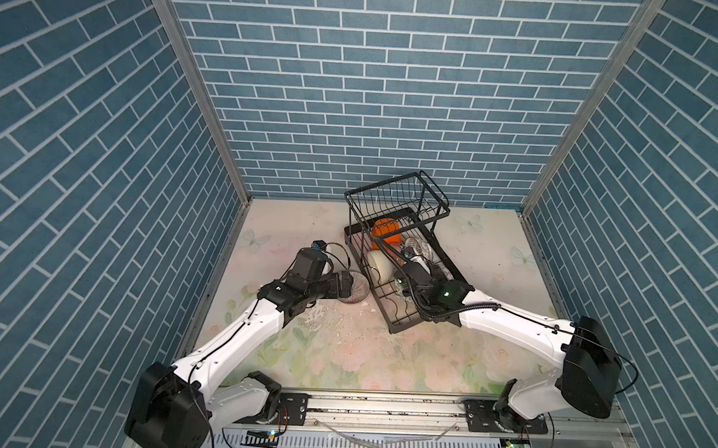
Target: Load the bowls into the dish rack
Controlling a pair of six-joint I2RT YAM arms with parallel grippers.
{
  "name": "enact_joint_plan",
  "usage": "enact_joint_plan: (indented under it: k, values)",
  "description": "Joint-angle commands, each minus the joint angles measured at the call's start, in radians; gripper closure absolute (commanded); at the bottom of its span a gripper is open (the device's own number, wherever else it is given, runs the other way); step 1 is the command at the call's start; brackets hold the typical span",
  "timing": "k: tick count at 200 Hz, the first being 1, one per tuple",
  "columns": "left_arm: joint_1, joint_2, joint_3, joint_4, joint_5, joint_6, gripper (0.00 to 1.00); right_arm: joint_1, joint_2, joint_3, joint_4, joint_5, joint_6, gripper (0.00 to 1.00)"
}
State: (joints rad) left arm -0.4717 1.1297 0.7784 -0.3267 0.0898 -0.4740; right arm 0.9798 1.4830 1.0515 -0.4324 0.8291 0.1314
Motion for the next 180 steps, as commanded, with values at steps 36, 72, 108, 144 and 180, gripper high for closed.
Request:
enact_joint_plan:
  k: [36,72,108,144,180]
  values:
    - [0.009,-0.013,-0.030,0.038,-0.036,0.021,0.00,0.007,-0.057,-0.104,0.129,0.192,-0.113,1.00]
    - [0.010,-0.007,-0.034,0.054,-0.050,0.033,0.00,0.010,-0.072,-0.145,0.191,0.234,-0.175,1.00]
    - [0.018,-0.007,-0.051,0.097,-0.051,0.027,0.00,0.026,-0.046,-0.182,0.284,0.311,-0.257,1.00]
    - [0.030,0.003,-0.056,0.103,-0.039,0.023,0.00,0.031,-0.023,-0.203,0.358,0.328,-0.302,1.00]
    - [0.034,0.005,-0.063,0.107,-0.032,0.018,0.00,0.031,-0.002,-0.212,0.413,0.333,-0.346,1.00]
